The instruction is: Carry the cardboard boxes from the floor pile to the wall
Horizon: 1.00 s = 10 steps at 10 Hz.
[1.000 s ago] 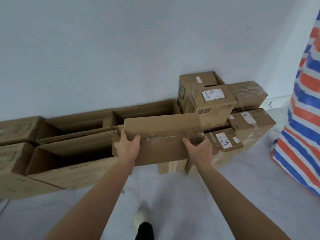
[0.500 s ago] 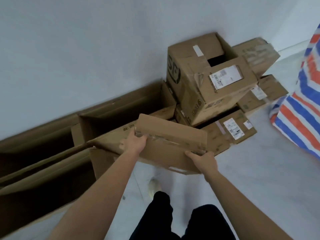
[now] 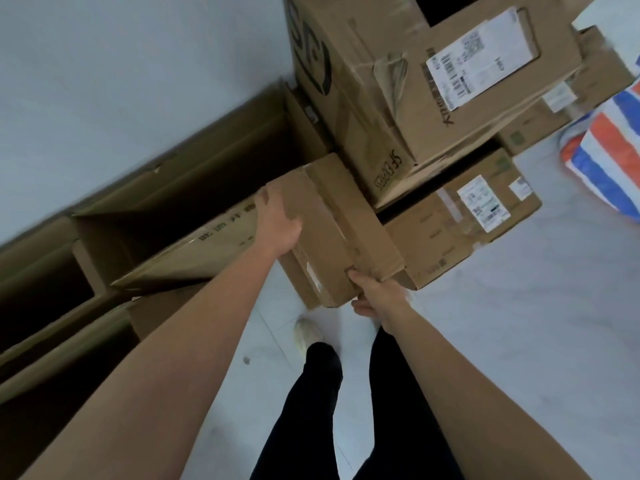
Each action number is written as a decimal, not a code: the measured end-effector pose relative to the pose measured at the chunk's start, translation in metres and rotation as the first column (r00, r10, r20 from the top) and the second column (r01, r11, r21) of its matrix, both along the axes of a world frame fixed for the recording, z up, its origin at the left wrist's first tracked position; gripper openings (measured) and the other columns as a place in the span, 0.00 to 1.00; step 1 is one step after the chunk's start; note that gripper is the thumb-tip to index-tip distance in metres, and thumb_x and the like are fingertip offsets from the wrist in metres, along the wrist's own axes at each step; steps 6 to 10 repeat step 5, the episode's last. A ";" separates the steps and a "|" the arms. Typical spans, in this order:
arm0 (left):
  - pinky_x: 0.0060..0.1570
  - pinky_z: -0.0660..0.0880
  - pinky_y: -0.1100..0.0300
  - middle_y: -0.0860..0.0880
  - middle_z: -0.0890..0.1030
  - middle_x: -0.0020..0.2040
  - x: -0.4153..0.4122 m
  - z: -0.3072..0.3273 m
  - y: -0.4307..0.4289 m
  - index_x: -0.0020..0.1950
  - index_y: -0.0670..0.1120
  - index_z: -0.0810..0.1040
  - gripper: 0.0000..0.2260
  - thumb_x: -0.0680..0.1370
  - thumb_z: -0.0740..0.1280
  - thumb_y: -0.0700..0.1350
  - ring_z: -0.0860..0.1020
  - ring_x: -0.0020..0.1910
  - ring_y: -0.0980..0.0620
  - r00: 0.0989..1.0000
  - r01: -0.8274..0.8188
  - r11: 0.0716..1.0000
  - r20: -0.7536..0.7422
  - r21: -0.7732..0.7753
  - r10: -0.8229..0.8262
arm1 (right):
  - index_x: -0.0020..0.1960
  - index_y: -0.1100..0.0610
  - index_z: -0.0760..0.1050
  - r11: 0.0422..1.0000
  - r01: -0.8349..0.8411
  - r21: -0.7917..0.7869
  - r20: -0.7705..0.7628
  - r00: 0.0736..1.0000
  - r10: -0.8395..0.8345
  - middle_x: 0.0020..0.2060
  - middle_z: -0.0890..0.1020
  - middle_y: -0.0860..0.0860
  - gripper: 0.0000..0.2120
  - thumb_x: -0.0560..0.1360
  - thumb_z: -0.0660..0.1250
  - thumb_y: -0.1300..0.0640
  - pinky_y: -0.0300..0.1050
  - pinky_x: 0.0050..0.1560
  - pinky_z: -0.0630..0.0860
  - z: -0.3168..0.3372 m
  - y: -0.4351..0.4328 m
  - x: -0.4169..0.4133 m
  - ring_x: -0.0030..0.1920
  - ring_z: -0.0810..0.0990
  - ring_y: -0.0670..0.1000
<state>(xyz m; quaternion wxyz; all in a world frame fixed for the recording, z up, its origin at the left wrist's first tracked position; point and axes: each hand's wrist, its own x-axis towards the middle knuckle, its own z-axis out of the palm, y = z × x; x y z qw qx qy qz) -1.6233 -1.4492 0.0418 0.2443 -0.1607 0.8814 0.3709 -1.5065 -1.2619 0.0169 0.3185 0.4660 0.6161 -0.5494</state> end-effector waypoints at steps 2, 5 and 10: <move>0.65 0.64 0.58 0.43 0.66 0.74 0.029 -0.030 -0.001 0.78 0.41 0.58 0.25 0.81 0.58 0.34 0.66 0.73 0.43 0.937 0.229 0.972 0.261 0.043 -0.232 | 0.57 0.63 0.78 0.975 -0.193 0.115 0.059 0.981 0.187 0.39 0.84 0.54 0.12 0.78 0.70 0.56 0.48 0.47 0.84 -0.023 0.009 -0.005 0.42 0.85 0.53; 0.75 0.52 0.58 0.48 0.42 0.81 0.062 -0.060 0.001 0.81 0.42 0.51 0.29 0.81 0.56 0.34 0.50 0.79 0.46 0.880 0.358 0.933 0.328 0.015 -0.343 | 0.65 0.58 0.77 0.630 -0.716 0.299 -0.068 0.643 0.763 0.53 0.82 0.53 0.17 0.81 0.64 0.49 0.38 0.46 0.74 0.015 0.039 -0.049 0.48 0.80 0.47; 0.75 0.52 0.58 0.48 0.42 0.81 0.062 -0.060 0.001 0.81 0.42 0.51 0.29 0.81 0.56 0.34 0.50 0.79 0.46 0.880 0.358 0.933 0.328 0.015 -0.343 | 0.65 0.58 0.77 0.630 -0.716 0.299 -0.068 0.643 0.763 0.53 0.82 0.53 0.17 0.81 0.64 0.49 0.38 0.46 0.74 0.015 0.039 -0.049 0.48 0.80 0.47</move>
